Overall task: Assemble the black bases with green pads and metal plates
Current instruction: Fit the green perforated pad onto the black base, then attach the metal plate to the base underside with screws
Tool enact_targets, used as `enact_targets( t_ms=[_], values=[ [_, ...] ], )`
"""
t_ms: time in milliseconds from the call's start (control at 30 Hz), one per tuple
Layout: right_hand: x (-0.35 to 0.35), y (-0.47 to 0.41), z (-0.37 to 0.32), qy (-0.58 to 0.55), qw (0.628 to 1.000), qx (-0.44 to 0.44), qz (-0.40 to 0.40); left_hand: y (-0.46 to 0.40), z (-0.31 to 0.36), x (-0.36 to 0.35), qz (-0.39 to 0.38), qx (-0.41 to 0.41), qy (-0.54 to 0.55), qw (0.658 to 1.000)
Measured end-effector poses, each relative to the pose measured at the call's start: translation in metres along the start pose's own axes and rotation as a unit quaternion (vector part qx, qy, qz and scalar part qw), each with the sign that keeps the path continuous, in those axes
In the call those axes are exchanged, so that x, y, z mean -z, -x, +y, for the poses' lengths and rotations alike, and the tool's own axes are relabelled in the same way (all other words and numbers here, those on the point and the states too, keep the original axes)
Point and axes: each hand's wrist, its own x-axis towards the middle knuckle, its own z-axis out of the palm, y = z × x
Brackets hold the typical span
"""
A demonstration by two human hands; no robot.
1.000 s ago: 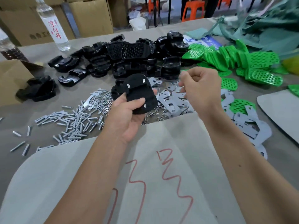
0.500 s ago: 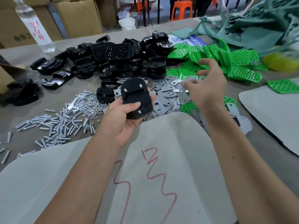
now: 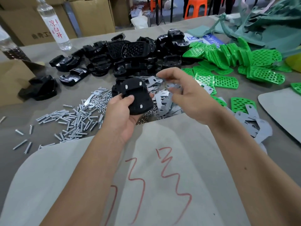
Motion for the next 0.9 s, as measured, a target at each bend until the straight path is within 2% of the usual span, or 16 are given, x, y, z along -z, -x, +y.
enact_targets(
  t_ms=[100,167,233,267,333,367,400,500,567,633,733,833,900],
  values=[
    [-0.008,0.001,-0.003,0.007,0.999,-0.008,-0.032,-0.002,0.006,0.005,0.022,-0.016,-0.002,1.000],
    [-0.011,-0.001,-0.001,0.033,0.999,-0.023,-0.003,-0.003,0.009,0.009,0.035,-0.021,-0.010,0.999],
    [-0.008,-0.005,0.002,0.114,0.991,-0.047,0.052,-0.003,0.009,0.011,0.050,-0.026,-0.010,0.998],
    [-0.005,-0.007,0.006,0.183,0.979,-0.054,0.076,-0.004,0.010,0.012,0.060,-0.028,-0.012,0.998],
    [0.003,-0.007,0.011,0.369,0.921,-0.052,0.112,-0.004,0.009,0.012,0.075,-0.032,-0.015,0.997],
    [0.005,-0.006,0.013,0.432,0.893,-0.048,0.116,-0.005,0.008,0.012,0.080,-0.034,-0.015,0.996],
    [0.008,-0.004,0.016,0.443,0.888,-0.058,0.112,-0.006,0.008,0.013,0.085,-0.037,-0.014,0.996],
    [0.014,0.001,0.016,0.303,0.931,-0.122,0.161,-0.008,0.009,0.014,0.096,-0.040,-0.023,0.994],
    [0.015,0.002,0.013,0.237,0.936,-0.086,0.245,-0.008,0.009,0.015,0.097,-0.036,-0.042,0.994],
    [0.012,0.002,0.002,0.129,0.946,-0.048,0.292,-0.007,0.009,0.014,0.096,-0.027,-0.049,0.994],
    [-0.002,-0.010,-0.013,-0.001,0.959,-0.014,0.282,-0.006,0.008,0.013,0.098,-0.010,-0.049,0.994],
    [-0.027,-0.024,-0.021,-0.061,0.966,-0.002,0.251,-0.005,0.008,0.012,0.101,0.008,-0.058,0.993],
    [-0.042,-0.026,-0.019,-0.063,0.965,0.006,0.253,-0.006,0.008,0.013,0.106,0.016,-0.055,0.993]
  ],
)
